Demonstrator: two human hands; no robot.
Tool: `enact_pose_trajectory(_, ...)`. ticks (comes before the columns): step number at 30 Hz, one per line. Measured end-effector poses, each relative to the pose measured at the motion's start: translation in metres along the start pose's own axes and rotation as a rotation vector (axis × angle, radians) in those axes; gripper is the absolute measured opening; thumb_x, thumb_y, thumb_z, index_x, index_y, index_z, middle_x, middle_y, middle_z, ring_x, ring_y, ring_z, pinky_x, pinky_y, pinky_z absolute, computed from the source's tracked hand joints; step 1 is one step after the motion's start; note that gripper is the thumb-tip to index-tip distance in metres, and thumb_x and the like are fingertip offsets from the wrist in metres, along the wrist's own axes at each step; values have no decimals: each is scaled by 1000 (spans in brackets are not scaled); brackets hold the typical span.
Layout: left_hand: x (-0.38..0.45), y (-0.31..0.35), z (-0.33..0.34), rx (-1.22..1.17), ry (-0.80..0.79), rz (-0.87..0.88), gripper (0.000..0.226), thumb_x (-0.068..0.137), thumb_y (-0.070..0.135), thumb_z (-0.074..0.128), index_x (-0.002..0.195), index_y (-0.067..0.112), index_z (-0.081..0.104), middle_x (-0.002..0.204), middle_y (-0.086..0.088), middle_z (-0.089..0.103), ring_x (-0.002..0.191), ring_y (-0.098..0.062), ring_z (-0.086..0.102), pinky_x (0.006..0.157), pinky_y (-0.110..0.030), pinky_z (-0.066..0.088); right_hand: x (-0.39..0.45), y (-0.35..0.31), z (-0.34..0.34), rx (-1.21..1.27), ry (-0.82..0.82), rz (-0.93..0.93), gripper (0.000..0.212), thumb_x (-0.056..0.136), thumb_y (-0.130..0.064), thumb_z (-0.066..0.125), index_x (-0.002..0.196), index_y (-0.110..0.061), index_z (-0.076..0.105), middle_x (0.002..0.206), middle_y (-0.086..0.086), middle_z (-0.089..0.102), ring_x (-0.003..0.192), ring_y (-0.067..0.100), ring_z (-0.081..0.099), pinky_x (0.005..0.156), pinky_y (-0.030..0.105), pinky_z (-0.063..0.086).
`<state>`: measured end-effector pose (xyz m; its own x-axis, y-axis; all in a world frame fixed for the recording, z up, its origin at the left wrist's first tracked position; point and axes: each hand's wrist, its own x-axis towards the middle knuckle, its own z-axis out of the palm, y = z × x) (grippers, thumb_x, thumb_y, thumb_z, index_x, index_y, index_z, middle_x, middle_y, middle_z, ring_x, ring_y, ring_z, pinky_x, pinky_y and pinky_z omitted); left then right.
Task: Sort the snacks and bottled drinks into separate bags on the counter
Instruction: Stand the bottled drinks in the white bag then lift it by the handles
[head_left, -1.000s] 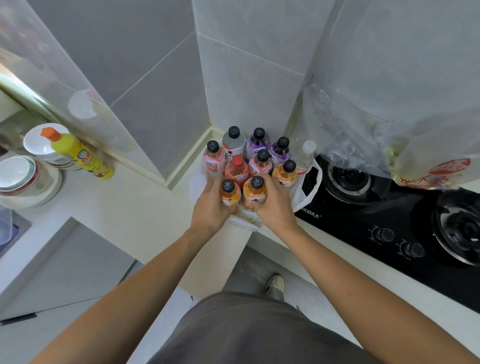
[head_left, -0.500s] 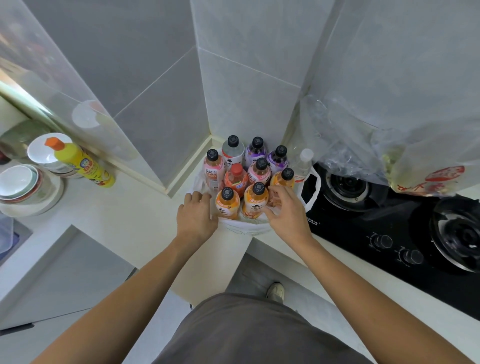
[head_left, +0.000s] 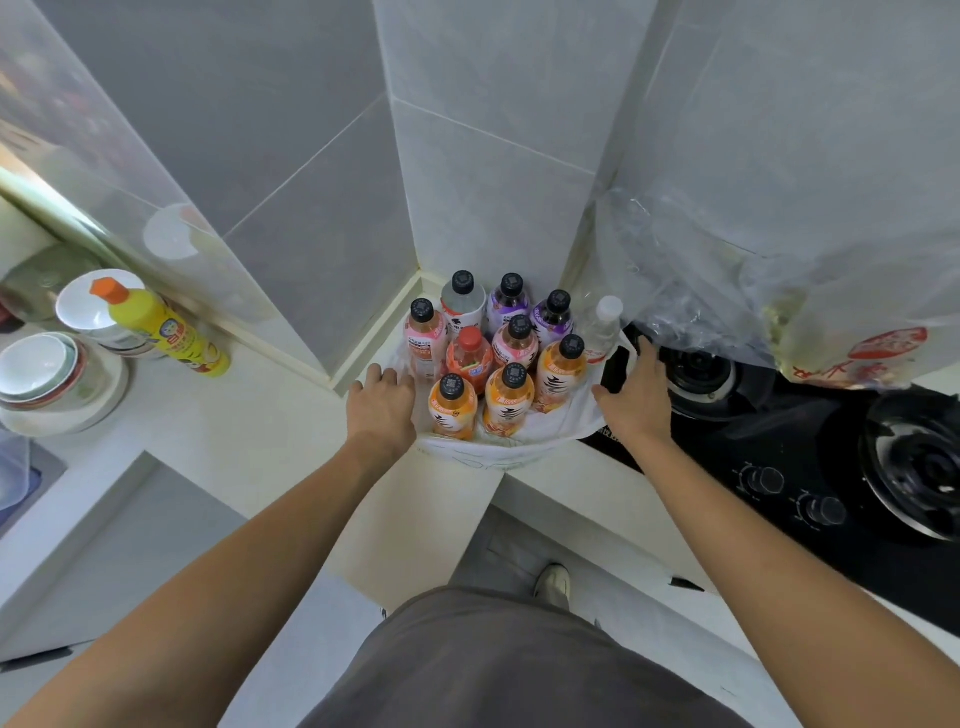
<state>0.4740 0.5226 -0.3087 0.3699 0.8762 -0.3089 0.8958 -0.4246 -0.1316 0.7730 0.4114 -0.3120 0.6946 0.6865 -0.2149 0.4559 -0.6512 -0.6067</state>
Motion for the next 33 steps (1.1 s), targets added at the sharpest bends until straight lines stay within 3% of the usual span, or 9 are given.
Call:
enact_pose_trajectory(3,1,-5,0,12,18,-6,44,89,11,60,132,16,55,114,-4,69,115,-29,50,90,-38,43,9,-4,-3,176,-19,144,70,88,-18,76,149,-10,43,129,15,66,119,33,64,95,41,52)
enact_pose_trajectory(5,0,-11,-2,-13,65,-14,28,94,17,57,121,18,63,103,-3,72,110,-29,53,88,-39,41,13,-8,-7,253,-14,205,30,90,-16,73,115,-1,67,97,11,72,96,30,69,81,37,51)
enact_pose_trajectory(7,1,-15,-5,-123,172,-43,19,98,27,53,102,17,68,87,-6,70,103,-32,55,84,-41,39,14,-11,-11,378,-8,225,23,93,-16,68,93,8,69,73,10,66,70,23,65,73,36,47)
enact_pose_trajectory(11,2,-20,-26,-629,328,-219,25,97,30,50,79,13,52,72,-7,54,89,-33,48,82,-43,36,12,-32,-30,621,9,204,17,97,-16,61,94,0,67,64,7,52,50,11,51,65,30,43)
enact_pose_trajectory(13,2,-20,-47,-935,380,-292,32,92,32,48,77,6,60,71,-9,57,82,-32,51,77,-42,41,13,-46,-41,698,23,152,15,99,-16,58,95,-4,66,62,5,47,47,10,47,60,28,41)
enact_pose_trajectory(18,1,-7,-107,-1660,374,-269,34,98,13,54,64,9,57,48,7,55,61,-14,56,64,-22,44,10,-84,-61,809,-2,18,21,102,-14,56,84,-10,66,57,1,40,49,11,37,51,22,40)
enact_pose_trajectory(23,18,-11,-124,-1626,205,-192,33,100,24,62,73,6,58,42,0,42,50,-19,42,71,-33,44,8,-95,-58,759,-66,-5,20,103,-12,53,90,-9,69,55,-2,44,48,14,38,50,26,37)
enact_pose_trajectory(28,22,-13,-152,-1664,272,-176,22,107,17,49,104,4,67,58,2,59,44,-13,41,50,-24,37,22,-109,-65,817,-66,37,24,106,-13,48,94,-6,68,52,-2,41,47,14,33,49,28,31)
enact_pose_trajectory(33,5,5,-175,-1573,318,-19,24,108,18,46,94,11,65,57,0,52,47,-11,41,47,-21,34,19,-125,-82,911,2,11,24,102,-7,48,86,-6,65,54,-2,38,48,13,31,49,28,27)
